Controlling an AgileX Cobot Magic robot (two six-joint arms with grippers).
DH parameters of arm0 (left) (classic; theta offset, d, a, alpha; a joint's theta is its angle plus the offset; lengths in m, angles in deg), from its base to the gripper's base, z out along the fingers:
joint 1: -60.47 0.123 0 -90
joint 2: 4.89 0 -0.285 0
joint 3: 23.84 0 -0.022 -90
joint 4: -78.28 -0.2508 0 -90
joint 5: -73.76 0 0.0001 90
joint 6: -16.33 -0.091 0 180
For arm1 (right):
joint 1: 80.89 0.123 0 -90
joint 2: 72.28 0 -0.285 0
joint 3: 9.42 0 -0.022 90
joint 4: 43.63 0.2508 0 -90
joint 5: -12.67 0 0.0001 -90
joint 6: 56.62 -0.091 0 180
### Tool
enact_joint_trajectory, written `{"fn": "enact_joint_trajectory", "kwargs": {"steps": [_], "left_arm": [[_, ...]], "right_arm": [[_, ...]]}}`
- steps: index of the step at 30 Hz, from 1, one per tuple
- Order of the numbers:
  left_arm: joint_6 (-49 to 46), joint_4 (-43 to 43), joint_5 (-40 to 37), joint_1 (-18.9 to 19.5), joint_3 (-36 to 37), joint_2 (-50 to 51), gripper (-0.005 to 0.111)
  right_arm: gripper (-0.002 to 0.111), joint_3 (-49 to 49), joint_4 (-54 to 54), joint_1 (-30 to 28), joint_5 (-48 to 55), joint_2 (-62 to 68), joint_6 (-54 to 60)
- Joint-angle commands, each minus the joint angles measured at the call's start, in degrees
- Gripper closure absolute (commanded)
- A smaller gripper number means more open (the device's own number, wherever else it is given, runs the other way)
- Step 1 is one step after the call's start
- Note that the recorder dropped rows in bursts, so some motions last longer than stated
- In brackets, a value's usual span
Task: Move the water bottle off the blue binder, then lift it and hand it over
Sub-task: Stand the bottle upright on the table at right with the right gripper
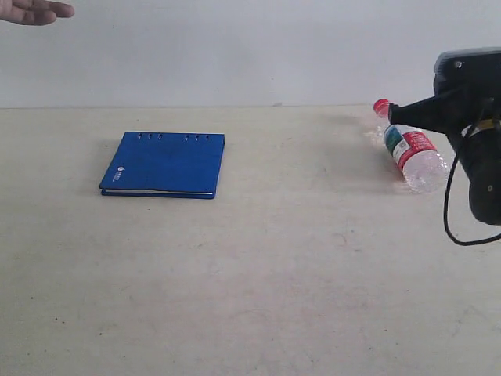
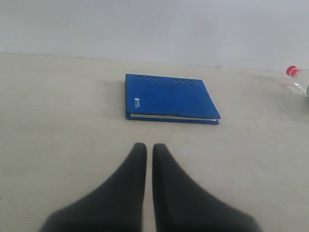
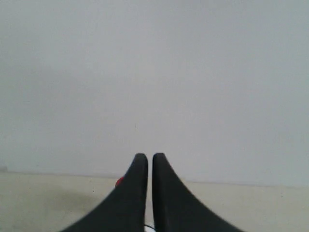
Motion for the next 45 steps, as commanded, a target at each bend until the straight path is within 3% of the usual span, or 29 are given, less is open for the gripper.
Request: {"fn": "enact_joint_trajectory", "kwargs": {"steps": [1, 3, 7, 9, 12, 19, 26, 32, 34, 35, 36, 37, 39, 45], "left_arm": [[0.0, 0.4, 0.9, -0.1, 0.2, -0.1, 0.102], [0.0, 0.4, 0.9, -0.1, 0.2, -0.1, 0.102], [0.0, 0.4, 0.9, -0.1, 0.2, -0.1, 0.102], [0.0, 0.4, 0.9, -0.1, 0.2, -0.1, 0.102], [0.0, 0.4, 0.9, -0.1, 0.2, -0.1, 0.102], [0.0, 0.4, 0.9, -0.1, 0.2, -0.1, 0.102], [0.0, 0.4, 0.9, -0.1, 0.2, -0.1, 0.102], [0.0, 0.4, 0.9, -0.1, 0.2, -0.1, 0.102], [0.0, 0.4, 0.9, -0.1, 0.2, -0.1, 0.102], [0.0, 0.4, 0.9, -0.1, 0.2, -0.1, 0.102], [0.0, 0.4, 0.9, -0.1, 0.2, -0.1, 0.102], [0.0, 0.4, 0.9, -0.1, 0.2, -0.1, 0.102], [0.0, 0.4, 0.9, -0.1, 0.2, -0.1, 0.102], [0.0, 0.4, 0.9, -0.1, 0.2, -0.1, 0.102]], "right_arm": [[0.106, -1.3, -0.6, -0.6, 7.3, -1.7, 1.5], [0.094, -4.0, -0.4, -0.7, 19.0, -1.7, 2.2], [0.048, -18.0, -0.1, -1.8, 49.1, 0.6, 4.0], [0.038, -28.0, 1.5, -3.1, 63.9, 2.7, 3.0], [0.040, -41.7, 1.9, -5.1, 79.8, 6.5, 0.3], [0.040, -65.9, -7.2, -7.8, 100.5, 17.5, -8.1], [0.040, -73.9, -10.1, -7.8, 111.3, 27.5, -9.0], [0.041, -73.9, -10.6, -7.8, 111.5, 32.0, -8.9], [0.054, -73.9, -10.6, -7.8, 108.8, 32.2, -9.0], [0.073, -73.9, -10.6, -7.8, 106.7, 32.0, -9.3], [0.080, -73.9, -10.6, -7.8, 106.1, 31.9, -9.3], [0.094, -73.9, -10.6, -7.8, 104.7, 31.5, -10.0], [0.105, -73.9, -10.6, -7.8, 102.8, 30.7, -11.1], [0.108, -72.7, -9.8, -7.3, 86.4, 26.4, -11.8]]}}
